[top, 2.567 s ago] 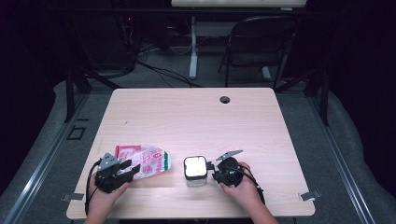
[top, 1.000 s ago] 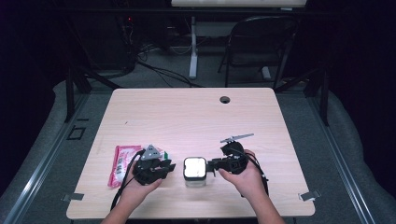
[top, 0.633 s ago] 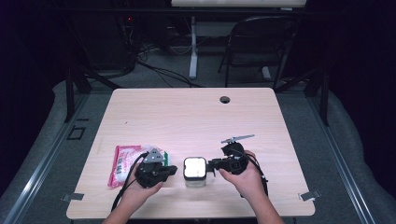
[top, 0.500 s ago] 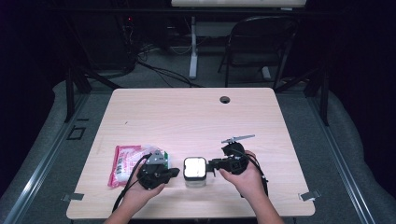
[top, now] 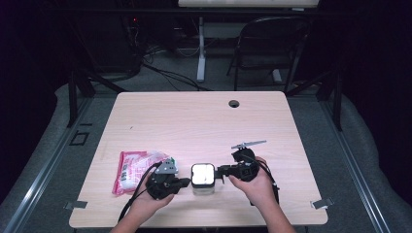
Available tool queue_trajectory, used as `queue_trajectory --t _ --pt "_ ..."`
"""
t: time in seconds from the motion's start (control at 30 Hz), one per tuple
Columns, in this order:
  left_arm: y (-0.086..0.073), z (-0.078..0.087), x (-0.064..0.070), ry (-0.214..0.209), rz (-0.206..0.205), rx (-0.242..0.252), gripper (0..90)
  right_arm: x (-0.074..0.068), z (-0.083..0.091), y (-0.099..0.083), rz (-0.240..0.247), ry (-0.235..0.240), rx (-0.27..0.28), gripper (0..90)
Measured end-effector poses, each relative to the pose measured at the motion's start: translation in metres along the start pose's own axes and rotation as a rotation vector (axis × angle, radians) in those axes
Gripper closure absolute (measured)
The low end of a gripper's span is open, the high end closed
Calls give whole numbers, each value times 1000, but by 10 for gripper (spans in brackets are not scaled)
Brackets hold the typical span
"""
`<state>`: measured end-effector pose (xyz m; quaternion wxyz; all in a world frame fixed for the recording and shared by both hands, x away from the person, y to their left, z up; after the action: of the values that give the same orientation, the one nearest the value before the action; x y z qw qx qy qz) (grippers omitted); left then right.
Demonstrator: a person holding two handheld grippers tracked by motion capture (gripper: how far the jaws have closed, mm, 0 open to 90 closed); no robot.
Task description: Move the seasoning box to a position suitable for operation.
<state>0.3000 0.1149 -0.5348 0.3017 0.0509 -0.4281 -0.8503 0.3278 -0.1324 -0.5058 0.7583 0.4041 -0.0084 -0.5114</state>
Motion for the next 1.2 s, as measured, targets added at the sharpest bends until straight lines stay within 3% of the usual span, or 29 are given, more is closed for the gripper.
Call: queue_trajectory --t 0.4,0.43,1.2 --pt "4 4 1 -18 14 38 889 1 0 -1 -5 3 5 819" --pt "4 4 2 -4 14 40 884 1 0 -1 -3 4 4 820" --pt "13 7 8 -20 -5 63 872 2 1 -5 -10 -1 21 825"
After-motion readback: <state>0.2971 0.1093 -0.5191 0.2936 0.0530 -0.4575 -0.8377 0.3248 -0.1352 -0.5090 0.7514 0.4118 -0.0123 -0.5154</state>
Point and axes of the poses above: each handheld gripper's, and its own axes: z roughly backward along the jaws, y roughly out of its top, x roughly to its right, the point moved 2 cm from there along -z, roughly forward along the jaws, and after that the axes turned 4 degrees about x, right-handed, at the moved point
